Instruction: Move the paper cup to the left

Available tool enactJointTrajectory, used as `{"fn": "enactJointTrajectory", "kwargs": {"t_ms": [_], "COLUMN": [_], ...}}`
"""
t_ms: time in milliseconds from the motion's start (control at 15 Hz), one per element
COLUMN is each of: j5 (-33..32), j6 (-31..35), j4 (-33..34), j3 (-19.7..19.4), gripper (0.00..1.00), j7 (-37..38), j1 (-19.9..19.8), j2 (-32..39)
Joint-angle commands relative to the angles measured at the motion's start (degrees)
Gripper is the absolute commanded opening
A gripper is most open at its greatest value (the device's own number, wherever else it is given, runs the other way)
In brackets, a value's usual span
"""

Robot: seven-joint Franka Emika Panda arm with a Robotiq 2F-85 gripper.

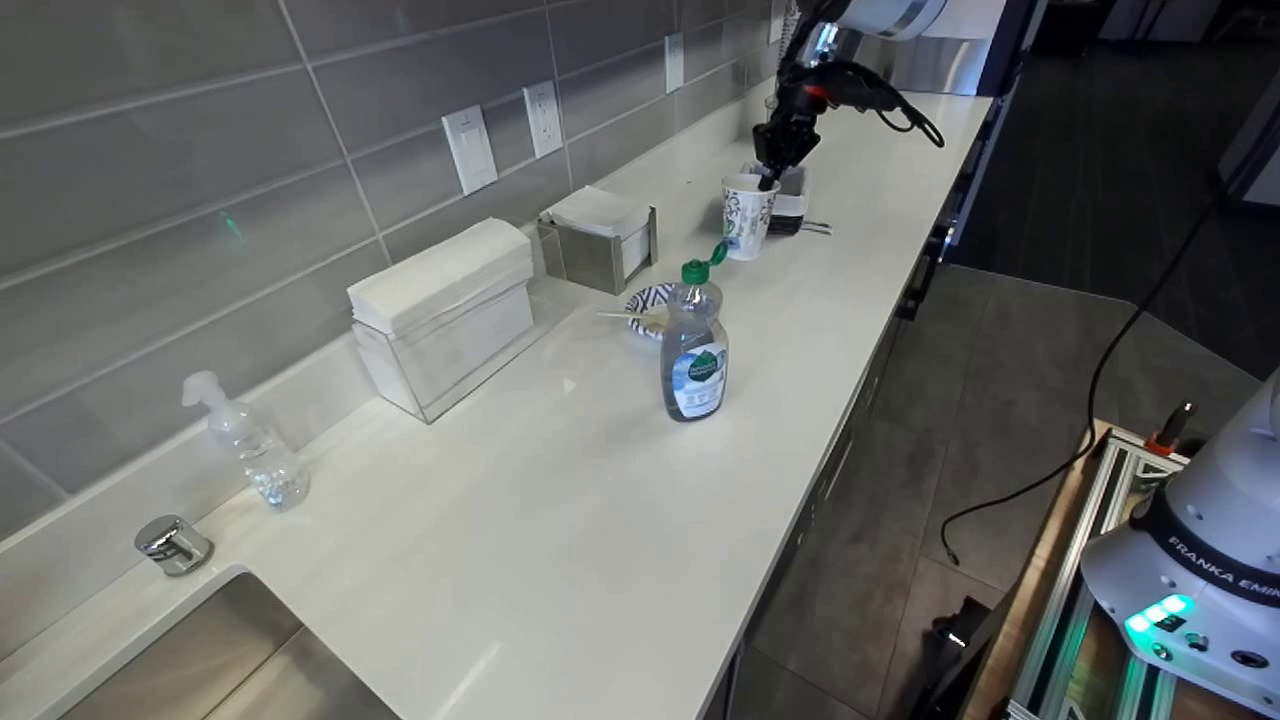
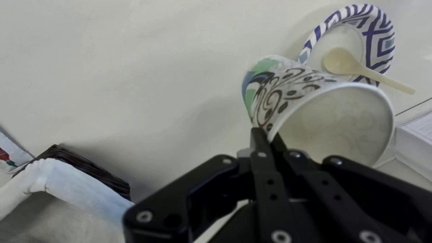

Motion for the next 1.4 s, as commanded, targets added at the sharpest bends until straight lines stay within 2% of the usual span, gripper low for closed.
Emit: {"fn": "enactJointTrajectory", "kwargs": {"t_ms": [0, 533, 733, 1000, 1333], "j5": [1.2, 0.0, -0.8, -4.3, -10.0], "j6": [-0.2, -4.9, -9.3, -14.9, -17.8], "j4": [1.6, 16.6, 22.5, 30.1, 38.7], "j3": [-0.2, 6.8, 9.3, 11.5, 13.0], "gripper": [0.01, 0.01, 0.01, 0.01, 0.01], "j7": [-1.5, -6.7, -8.1, -10.1, -10.8], "j1": [1.3, 7.7, 9.6, 12.3, 15.9], "j2": [0.7, 9.6, 13.8, 19.4, 25.0]}}
